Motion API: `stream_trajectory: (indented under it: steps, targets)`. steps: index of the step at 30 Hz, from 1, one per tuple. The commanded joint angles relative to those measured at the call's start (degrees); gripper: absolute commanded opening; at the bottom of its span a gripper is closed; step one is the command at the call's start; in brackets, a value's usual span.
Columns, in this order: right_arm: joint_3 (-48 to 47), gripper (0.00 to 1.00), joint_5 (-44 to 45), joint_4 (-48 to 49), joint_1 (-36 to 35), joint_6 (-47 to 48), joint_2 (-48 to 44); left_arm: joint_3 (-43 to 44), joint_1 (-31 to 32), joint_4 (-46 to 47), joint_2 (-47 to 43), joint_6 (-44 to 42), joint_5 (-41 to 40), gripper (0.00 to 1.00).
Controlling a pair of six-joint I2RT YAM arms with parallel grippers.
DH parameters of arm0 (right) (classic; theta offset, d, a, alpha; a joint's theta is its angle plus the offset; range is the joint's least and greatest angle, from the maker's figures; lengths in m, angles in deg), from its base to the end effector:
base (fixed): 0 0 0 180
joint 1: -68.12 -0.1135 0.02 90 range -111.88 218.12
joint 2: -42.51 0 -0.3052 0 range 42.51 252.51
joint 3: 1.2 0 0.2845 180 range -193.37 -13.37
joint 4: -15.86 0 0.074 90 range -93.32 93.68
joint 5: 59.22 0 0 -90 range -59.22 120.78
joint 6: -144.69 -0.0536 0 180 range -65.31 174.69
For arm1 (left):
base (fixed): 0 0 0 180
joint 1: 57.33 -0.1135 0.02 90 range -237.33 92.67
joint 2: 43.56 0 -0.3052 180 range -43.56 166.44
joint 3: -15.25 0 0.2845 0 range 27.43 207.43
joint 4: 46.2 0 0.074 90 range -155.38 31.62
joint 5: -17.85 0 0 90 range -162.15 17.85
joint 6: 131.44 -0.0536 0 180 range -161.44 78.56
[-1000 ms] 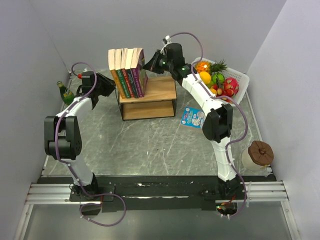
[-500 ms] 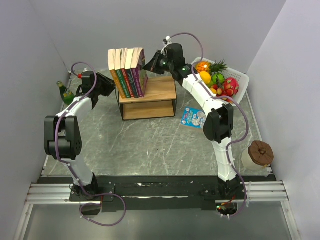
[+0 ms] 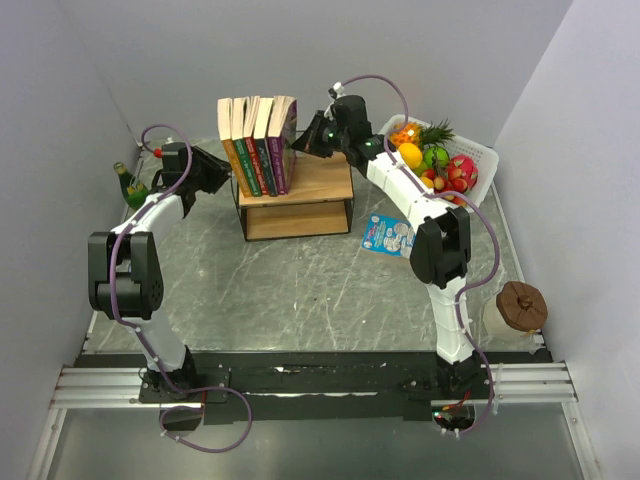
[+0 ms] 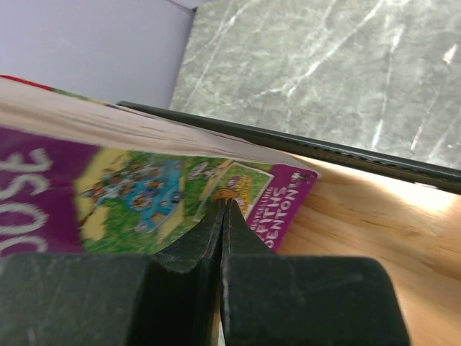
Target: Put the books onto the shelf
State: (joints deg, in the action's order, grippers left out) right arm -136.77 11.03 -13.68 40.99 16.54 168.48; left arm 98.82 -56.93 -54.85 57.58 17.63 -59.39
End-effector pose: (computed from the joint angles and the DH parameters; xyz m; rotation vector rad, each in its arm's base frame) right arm 0.5228 0.2883 0.3655 -0.0519 2.0549 1.0705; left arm 0.4634 -0.0151 0.2713 -0.9125 1.9255 -0.8624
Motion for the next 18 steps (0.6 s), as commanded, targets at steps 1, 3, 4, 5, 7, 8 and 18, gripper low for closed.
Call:
stream_trajectory:
  steps: [1, 3, 4, 5, 7, 8, 18]
  targets:
    - [0.78, 0.00, 1.38, 1.46, 0.68, 0.97, -3.10, 1.11, -0.23, 0.95, -1.74, -1.06, 0.17, 0.45]
    - [0.17, 0.00, 1.29, 0.58, 1.20, 0.71, -2.05, 1.29, -0.23, 0.78, -1.65, -0.97, 0.34, 0.45]
    - [-0.18, 0.00, 1.03, 0.49, 1.21, 0.54, -1.70, 1.29, -0.23, 0.78, -1.56, -0.97, 0.52, 0.45]
    - [-0.27, 0.00, 0.85, 0.49, 1.38, 0.45, -1.09, 1.38, -0.23, 0.78, -1.56, -0.97, 0.52, 0.45]
    - [-0.79, 0.00, 0.33, 0.40, 1.38, 0.45, -0.38, 1.47, -0.23, 0.95, -1.48, -0.97, 0.60, 0.45]
    - [-1.06, 0.00, 0.15, 0.14, 1.38, 0.45, -0.20, 1.55, -0.23, 0.87, -1.48, -0.97, 0.52, 0.45]
    - [-7.65, 0.00, -2.75, -1.79, 1.38, -0.43, 4.63, 2.34, -0.05, 0.87, -0.51, -0.80, 1.48, 0.45]
